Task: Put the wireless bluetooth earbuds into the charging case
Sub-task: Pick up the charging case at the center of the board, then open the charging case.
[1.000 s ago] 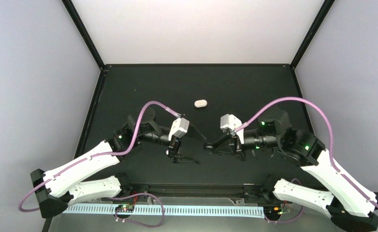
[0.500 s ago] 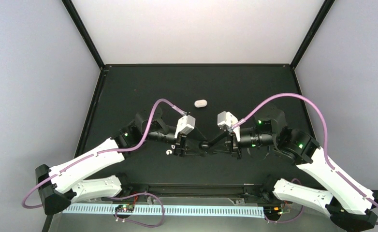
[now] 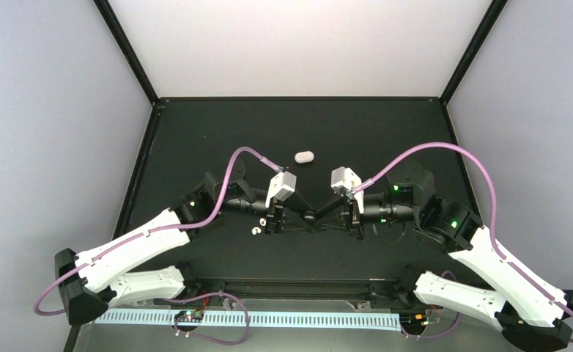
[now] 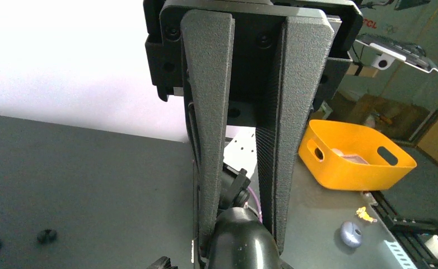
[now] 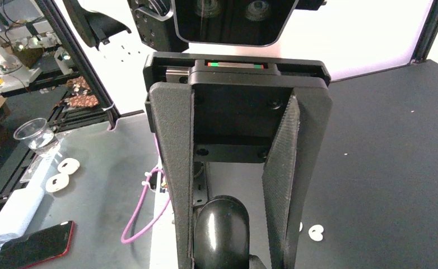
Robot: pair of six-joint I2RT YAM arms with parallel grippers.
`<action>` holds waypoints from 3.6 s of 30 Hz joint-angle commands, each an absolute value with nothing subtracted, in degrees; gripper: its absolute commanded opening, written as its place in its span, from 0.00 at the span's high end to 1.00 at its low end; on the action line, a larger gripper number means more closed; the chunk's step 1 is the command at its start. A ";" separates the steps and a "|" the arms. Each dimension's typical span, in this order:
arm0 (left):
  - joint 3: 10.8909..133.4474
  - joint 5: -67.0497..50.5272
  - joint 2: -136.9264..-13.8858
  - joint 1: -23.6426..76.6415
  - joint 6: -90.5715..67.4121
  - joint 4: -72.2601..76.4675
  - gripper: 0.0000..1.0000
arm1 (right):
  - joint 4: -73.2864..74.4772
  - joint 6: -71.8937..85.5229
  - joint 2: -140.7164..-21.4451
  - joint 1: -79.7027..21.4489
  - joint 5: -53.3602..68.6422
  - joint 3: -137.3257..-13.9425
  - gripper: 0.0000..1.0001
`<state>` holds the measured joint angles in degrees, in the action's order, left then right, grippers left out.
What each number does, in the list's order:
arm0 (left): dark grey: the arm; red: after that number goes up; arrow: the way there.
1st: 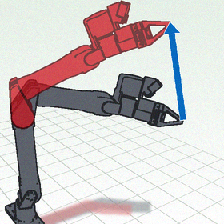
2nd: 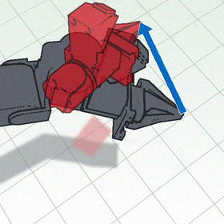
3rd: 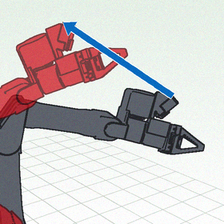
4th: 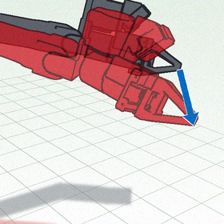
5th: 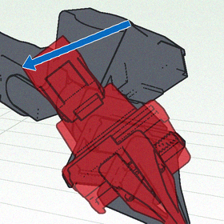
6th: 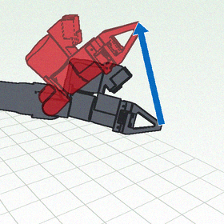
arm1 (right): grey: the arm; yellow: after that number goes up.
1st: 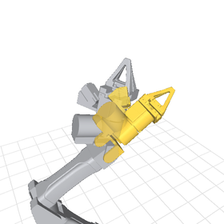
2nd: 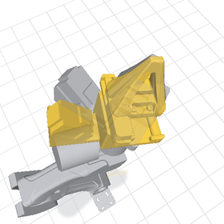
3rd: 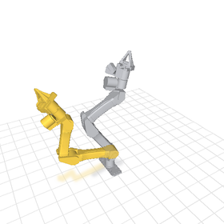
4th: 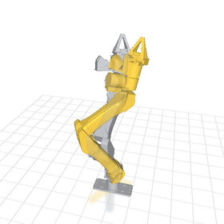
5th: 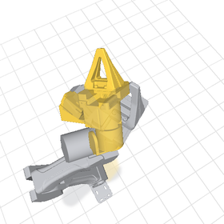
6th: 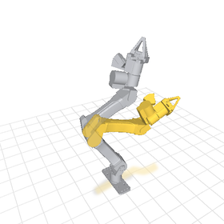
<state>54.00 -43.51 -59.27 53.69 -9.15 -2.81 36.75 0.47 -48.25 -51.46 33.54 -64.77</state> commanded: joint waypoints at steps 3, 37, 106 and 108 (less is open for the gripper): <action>54.34 -44.24 -59.43 53.61 -10.59 -0.65 0.55 | 32.35 2.02 -47.14 -51.85 31.73 -63.80 0.99; 52.21 -44.07 -57.85 53.61 -11.06 1.59 0.64 | 28.83 3.78 -45.97 -51.78 32.00 -61.76 0.99; 29.72 -32.57 -35.62 33.29 -30.63 33.44 0.98 | 14.95 19.66 -63.96 -44.22 -13.28 -73.42 0.00; 28.24 -33.62 -34.43 33.50 -31.23 33.98 0.98 | 15.20 21.17 -64.82 -42.03 -10.58 -73.38 0.00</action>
<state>30.26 -34.44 -36.71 33.08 -30.24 33.12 13.89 15.57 -63.48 -46.06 -13.80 -71.07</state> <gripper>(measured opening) 0.216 0.996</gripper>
